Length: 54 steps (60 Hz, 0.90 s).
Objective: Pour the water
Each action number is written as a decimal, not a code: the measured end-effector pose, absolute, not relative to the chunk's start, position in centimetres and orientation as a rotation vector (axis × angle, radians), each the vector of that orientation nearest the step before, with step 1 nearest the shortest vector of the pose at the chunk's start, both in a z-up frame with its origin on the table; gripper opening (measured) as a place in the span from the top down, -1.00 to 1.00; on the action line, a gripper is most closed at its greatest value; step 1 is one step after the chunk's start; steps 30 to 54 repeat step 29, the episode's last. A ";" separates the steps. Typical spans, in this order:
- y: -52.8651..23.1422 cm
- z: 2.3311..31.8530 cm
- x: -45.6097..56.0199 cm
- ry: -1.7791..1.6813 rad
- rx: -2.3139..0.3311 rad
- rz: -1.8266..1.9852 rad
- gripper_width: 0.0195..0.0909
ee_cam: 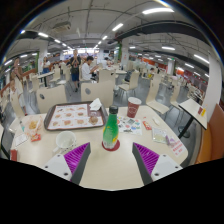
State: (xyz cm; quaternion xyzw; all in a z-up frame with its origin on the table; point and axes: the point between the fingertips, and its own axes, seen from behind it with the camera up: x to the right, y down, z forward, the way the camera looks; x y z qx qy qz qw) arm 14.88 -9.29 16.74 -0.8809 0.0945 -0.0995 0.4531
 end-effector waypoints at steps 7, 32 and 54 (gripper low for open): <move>-13.1 19.9 13.3 0.314 -2.183 -0.272 -0.87; -18.0 25.6 8.5 0.367 -2.143 -0.325 -0.84; -18.0 25.6 8.5 0.367 -2.143 -0.325 -0.84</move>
